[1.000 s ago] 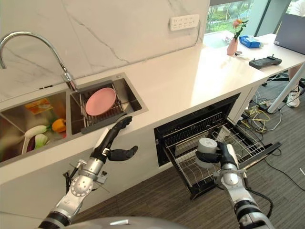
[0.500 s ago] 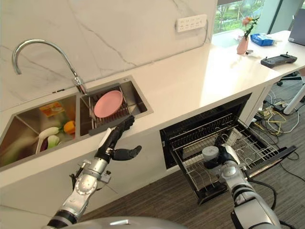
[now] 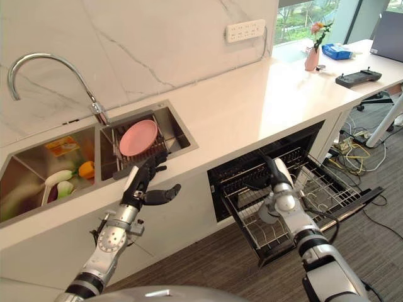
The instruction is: Place the dishes in the dishwasher.
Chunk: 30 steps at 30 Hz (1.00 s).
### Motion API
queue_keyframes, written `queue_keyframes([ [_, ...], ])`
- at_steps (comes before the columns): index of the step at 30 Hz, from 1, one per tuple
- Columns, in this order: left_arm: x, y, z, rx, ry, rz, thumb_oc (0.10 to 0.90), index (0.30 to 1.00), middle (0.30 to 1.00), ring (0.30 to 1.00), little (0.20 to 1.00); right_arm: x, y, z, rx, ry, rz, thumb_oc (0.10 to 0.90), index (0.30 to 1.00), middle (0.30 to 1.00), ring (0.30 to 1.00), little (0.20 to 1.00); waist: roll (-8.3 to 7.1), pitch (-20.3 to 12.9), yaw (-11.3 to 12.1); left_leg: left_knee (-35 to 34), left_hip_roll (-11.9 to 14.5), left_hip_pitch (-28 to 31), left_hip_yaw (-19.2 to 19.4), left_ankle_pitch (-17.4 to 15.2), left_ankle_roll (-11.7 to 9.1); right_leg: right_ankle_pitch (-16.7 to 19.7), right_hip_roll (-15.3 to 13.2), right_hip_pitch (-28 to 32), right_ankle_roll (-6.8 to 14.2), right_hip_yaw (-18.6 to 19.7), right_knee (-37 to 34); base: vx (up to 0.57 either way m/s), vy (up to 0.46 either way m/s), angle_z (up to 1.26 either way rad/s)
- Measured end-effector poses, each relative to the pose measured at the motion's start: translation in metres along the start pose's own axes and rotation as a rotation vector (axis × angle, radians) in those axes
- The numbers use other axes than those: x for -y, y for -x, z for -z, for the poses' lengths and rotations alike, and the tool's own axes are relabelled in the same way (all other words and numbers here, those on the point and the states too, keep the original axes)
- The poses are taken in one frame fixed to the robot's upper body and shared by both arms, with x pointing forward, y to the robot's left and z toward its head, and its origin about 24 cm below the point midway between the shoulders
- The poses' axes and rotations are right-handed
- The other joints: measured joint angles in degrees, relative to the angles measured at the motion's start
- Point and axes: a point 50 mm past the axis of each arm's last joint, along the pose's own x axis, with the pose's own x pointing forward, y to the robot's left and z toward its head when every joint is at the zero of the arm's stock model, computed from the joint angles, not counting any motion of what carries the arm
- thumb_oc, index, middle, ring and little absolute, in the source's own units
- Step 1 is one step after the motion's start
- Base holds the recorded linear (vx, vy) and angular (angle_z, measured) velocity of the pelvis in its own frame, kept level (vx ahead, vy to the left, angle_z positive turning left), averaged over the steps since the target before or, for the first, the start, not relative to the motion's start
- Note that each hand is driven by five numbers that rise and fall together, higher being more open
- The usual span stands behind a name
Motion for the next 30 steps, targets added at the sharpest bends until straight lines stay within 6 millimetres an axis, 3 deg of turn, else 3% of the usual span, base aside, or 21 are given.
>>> queue_keyframes([
  [3, -0.008, -0.001, 0.000, 0.001, 0.022, -0.043, 0.800, 0.900, 0.900, 0.900, 0.900, -0.002, 0.003, -0.004, 0.022, -0.018, -0.015, 0.800, 0.900, 0.900, 0.900, 0.900, -0.23, 0.7, -0.3, 0.1, 0.1, 0.4, 1.0, 0.1, 0.1, 0.0, 0.0, -0.1, 0.0, 1.1, 0.0, -0.01, -0.043, -0.20],
  [9, -0.028, 0.000, 0.002, -0.012, 0.048, -0.140, 0.800, 0.900, 0.900, 0.900, 0.900, -0.003, 0.017, -0.023, 0.126, -0.213, -0.063, 0.800, 0.900, 0.900, 0.900, 0.900, 0.43, 2.3, -2.1, 0.1, 0.4, 1.7, 3.3, -0.1, -0.1, 0.1, 0.1, -0.1, -0.1, 3.6, 0.0, -0.01, -0.054, -0.20],
  [13, -0.036, 0.002, 0.005, -0.024, 0.068, -0.184, 0.800, 0.900, 0.900, 0.900, 0.900, 0.008, 0.050, -0.052, 0.352, -0.309, -0.030, 0.800, 0.900, 0.900, 0.900, 0.900, 1.00, 2.8, -2.8, 0.7, 0.4, 2.5, 4.5, 0.0, -0.3, 0.1, 0.0, -0.1, -0.1, 4.8, 0.0, -0.01, -0.106, -0.15],
  [16, -0.041, 0.006, 0.010, -0.046, 0.087, -0.216, 0.800, 0.900, 0.900, 0.900, 0.900, 0.015, 0.064, -0.062, 0.448, -0.338, -0.003, 0.800, 0.900, 0.900, 0.900, 0.900, 1.05, 2.9, -3.4, 1.8, 0.7, 2.9, 5.4, 0.1, -0.9, 0.0, -0.1, 0.0, -0.1, 5.9, 0.0, -0.02, -0.133, -0.23],
  [22, -0.059, 0.018, 0.022, -0.105, 0.100, -0.289, 0.800, 0.900, 0.900, 0.900, 0.900, 0.016, 0.068, -0.065, 0.486, -0.337, 0.027, 0.800, 0.900, 0.900, 0.900, 0.900, 1.75, 3.7, -2.9, 8.6, 3.7, 2.5, 7.8, -1.5, -3.5, -0.6, 0.8, 0.1, -0.6, 10.2, -0.3, -0.04, -0.209, -0.35],
  [25, -0.065, 0.022, 0.025, -0.128, 0.074, -0.295, 0.800, 0.900, 0.900, 0.900, 0.900, 0.012, 0.069, -0.067, 0.491, -0.359, 0.025, 0.800, 0.900, 0.900, 0.900, 0.900, 2.03, 4.3, -2.5, 15.4, 5.9, -0.7, 7.5, -1.6, -4.4, -0.5, 0.9, 0.1, -1.9, 10.7, 0.0, -0.09, -0.116, -0.17],
  [27, -0.064, 0.025, 0.025, -0.132, 0.075, -0.292, 0.800, 0.900, 0.900, 0.900, 0.900, 0.011, 0.070, -0.070, 0.506, -0.365, 0.018, 0.800, 0.900, 0.900, 0.900, 0.900, 2.13, 4.8, -2.7, 16.7, 6.7, -1.3, 8.0, -0.9, -7.1, -0.3, 0.5, 0.0, -3.4, 9.9, -0.2, -0.10, 0.008, 0.11],
  [29, -0.056, 0.024, 0.024, -0.129, 0.098, -0.287, 0.800, 0.900, 0.900, 0.900, 0.900, 0.006, 0.071, -0.071, 0.506, -0.386, 0.000, 0.800, 0.900, 0.900, 0.900, 0.900, 2.14, 5.0, -2.9, 12.6, 9.9, -1.0, 8.1, 3.1, -10.6, -0.9, 0.7, 0.1, -4.0, 8.3, -0.2, -0.16, -0.001, 0.33],
  [30, -0.054, 0.023, 0.022, -0.117, 0.113, -0.291, 0.800, 0.900, 0.900, 0.900, 0.900, 0.004, 0.071, -0.071, 0.506, -0.399, -0.012, 0.800, 0.900, 0.900, 0.900, 0.900, 2.09, 5.1, -2.5, 10.9, 11.6, -1.2, 8.2, 5.5, -10.8, -0.8, 0.6, 0.3, -4.3, 7.2, -0.2, -0.26, -0.018, 0.44],
])
